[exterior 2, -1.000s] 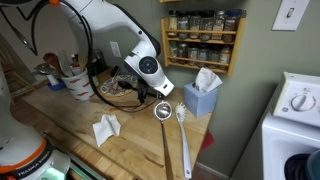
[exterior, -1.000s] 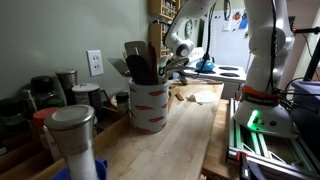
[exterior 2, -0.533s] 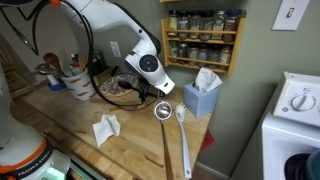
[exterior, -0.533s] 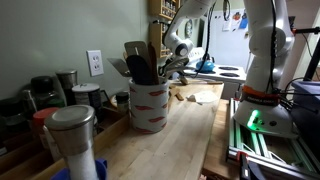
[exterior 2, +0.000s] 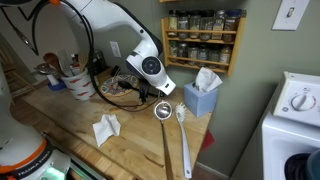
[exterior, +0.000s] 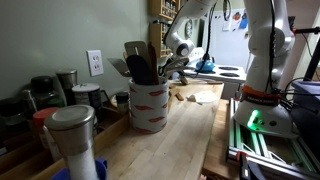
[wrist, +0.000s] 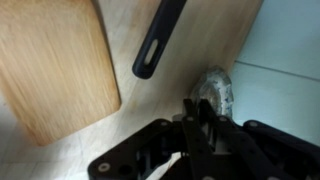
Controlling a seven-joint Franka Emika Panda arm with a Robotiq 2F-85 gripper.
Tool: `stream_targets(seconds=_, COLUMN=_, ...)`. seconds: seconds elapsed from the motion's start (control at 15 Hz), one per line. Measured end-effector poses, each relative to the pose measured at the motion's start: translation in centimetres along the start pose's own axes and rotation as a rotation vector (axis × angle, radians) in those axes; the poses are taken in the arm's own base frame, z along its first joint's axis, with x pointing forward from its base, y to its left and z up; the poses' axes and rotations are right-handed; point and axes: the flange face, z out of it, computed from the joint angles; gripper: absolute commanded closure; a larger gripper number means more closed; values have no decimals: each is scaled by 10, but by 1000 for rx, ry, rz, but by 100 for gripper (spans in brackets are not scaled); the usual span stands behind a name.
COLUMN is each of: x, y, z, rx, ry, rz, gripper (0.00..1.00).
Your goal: Pick up the small plate on the right and put it on the orange plate on the left
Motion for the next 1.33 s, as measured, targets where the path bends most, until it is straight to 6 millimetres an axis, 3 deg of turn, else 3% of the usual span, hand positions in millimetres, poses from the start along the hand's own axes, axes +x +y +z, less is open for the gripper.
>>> stream_targets(seconds=0.8, x=-11, y=3, z=2, rx=207, ry=-265, rz=-239, gripper=97)
stream_targets(seconds=1.33, x=-61, y=-46, z=-10, rx=240, ry=-480, rz=-552, gripper=97)
